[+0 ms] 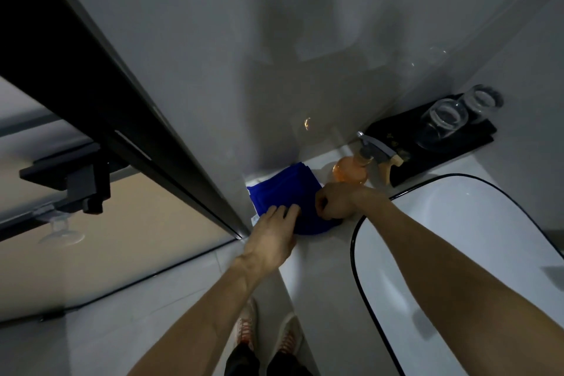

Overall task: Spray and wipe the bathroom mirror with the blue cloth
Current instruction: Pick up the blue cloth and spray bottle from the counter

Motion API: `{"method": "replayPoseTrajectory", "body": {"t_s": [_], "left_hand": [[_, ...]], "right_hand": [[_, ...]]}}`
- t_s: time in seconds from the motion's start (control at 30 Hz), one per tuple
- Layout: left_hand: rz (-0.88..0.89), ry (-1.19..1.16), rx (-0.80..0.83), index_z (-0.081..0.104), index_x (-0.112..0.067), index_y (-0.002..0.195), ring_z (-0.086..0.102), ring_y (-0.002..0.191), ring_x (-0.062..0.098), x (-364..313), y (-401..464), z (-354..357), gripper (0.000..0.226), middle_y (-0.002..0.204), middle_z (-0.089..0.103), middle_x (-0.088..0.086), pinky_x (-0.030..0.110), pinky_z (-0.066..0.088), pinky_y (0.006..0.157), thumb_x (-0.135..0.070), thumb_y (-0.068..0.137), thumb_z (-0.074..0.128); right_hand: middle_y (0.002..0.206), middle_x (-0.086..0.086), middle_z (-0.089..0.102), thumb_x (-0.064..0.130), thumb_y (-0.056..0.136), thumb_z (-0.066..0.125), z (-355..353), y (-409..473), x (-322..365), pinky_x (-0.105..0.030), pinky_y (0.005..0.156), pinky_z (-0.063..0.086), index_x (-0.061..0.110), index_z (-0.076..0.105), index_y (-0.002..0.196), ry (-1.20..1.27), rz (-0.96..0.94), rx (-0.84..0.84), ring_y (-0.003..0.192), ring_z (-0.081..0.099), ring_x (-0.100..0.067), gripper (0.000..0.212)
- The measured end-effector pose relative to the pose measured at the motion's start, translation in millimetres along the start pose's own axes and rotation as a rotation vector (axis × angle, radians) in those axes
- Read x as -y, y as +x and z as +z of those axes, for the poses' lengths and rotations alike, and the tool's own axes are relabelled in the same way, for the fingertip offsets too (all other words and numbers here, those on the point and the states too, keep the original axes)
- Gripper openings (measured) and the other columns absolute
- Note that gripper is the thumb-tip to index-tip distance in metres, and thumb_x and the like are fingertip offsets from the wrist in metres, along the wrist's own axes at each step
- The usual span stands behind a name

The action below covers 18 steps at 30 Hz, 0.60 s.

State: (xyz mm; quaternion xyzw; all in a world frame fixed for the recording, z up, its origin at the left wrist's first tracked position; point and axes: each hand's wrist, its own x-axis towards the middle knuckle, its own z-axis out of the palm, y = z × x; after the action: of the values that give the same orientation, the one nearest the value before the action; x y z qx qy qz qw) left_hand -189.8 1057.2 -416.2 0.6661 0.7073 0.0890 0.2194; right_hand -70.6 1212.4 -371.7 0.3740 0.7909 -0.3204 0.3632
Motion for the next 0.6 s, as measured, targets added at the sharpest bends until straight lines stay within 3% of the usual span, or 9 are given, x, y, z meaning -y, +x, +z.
{"method": "replayPoseTrajectory", "body": {"t_s": [0.1, 0.2, 0.3, 0.4, 0.47, 0.5, 0.57, 0.6], "left_hand": [[-0.105, -0.341, 0.098, 0.047, -0.019, 0.126, 0.059, 0.081, 0.017, 7, 0, -26, 0.04, 0.107, 0.063, 0.004, 0.028, 0.048, 0.067, -0.013, 0.087, 0.055], [-0.181, -0.534, 0.154, 0.051, -0.023, 0.12, 0.061, 0.073, 0.012, 16, -1, -43, 0.035, 0.105, 0.064, -0.001, 0.02, 0.05, 0.06, -0.012, 0.087, 0.056], [-0.285, -0.681, 0.069, 0.053, -0.026, 0.114, 0.063, 0.066, 0.017, 25, 7, -53, 0.03, 0.102, 0.067, -0.003, 0.024, 0.051, 0.055, -0.01, 0.089, 0.058], [-0.366, -0.672, -0.042, 0.051, -0.024, 0.118, 0.066, 0.075, 0.016, 35, 18, -54, 0.027, 0.11, 0.064, -0.004, 0.02, 0.052, 0.05, -0.01, 0.095, 0.055], [-0.378, -0.615, -0.081, 0.05, -0.019, 0.125, 0.064, 0.087, 0.015, 41, 23, -51, 0.03, 0.12, 0.06, 0.001, 0.019, 0.054, 0.059, -0.01, 0.097, 0.053], [-0.381, -0.581, -0.088, 0.05, -0.017, 0.128, 0.063, 0.093, 0.017, 43, 25, -50, 0.033, 0.124, 0.059, 0.004, 0.021, 0.055, 0.067, -0.009, 0.097, 0.053], [-0.371, -0.471, -0.088, 0.049, -0.014, 0.134, 0.058, 0.107, 0.02, 44, 26, -46, 0.037, 0.131, 0.054, 0.007, 0.024, 0.051, 0.083, -0.009, 0.097, 0.053], [-0.348, -0.407, -0.09, 0.048, -0.014, 0.136, 0.054, 0.112, 0.019, 43, 26, -45, 0.039, 0.134, 0.051, 0.006, 0.023, 0.047, 0.087, -0.01, 0.097, 0.053]], "right_hand": [[0.111, -0.007, 0.064, 0.023, 0.091, 0.061, -12, -8, -4, -0.024, 0.065, 0.053, 0.014, 0.067, 0.113, 0.197, 0.023, 0.058, 0.089, 0.065, -0.019, 0.024], [0.105, -0.008, 0.068, 0.026, 0.09, 0.064, -25, -13, -6, -0.029, 0.075, 0.058, 0.012, 0.065, 0.112, 0.395, 0.065, 0.079, 0.082, 0.067, -0.017, 0.026], [0.092, -0.01, 0.069, 0.023, 0.094, 0.061, -33, -10, -7, -0.03, 0.075, 0.057, 0.004, 0.067, 0.106, 0.691, 0.018, -0.054, 0.076, 0.063, -0.017, 0.023], [0.093, -0.015, 0.068, 0.02, 0.099, 0.054, -31, -2, -4, -0.037, 0.086, 0.058, -0.003, 0.066, 0.109, 0.893, 0.026, -0.248, 0.081, 0.064, -0.021, 0.028], [0.102, -0.016, 0.069, 0.02, 0.099, 0.05, -25, 2, 1, -0.038, 0.091, 0.057, 0.0, 0.066, 0.112, 0.788, 0.038, -0.32, 0.087, 0.065, -0.02, 0.029], [0.108, -0.014, 0.069, 0.021, 0.1, 0.048, -23, 3, 4, -0.032, 0.088, 0.057, 0.004, 0.065, 0.118, 0.668, 0.045, -0.335, 0.091, 0.065, -0.02, 0.03], [0.119, -0.011, 0.066, 0.026, 0.102, 0.042, -19, 5, 9, -0.009, 0.066, 0.051, 0.013, 0.055, 0.133, 0.449, 0.082, -0.348, 0.095, 0.062, -0.019, 0.036], [0.123, -0.01, 0.064, 0.028, 0.102, 0.04, -17, 5, 11, -0.004, 0.058, 0.046, 0.017, 0.05, 0.138, 0.384, 0.093, -0.378, 0.095, 0.06, -0.018, 0.038]]}}
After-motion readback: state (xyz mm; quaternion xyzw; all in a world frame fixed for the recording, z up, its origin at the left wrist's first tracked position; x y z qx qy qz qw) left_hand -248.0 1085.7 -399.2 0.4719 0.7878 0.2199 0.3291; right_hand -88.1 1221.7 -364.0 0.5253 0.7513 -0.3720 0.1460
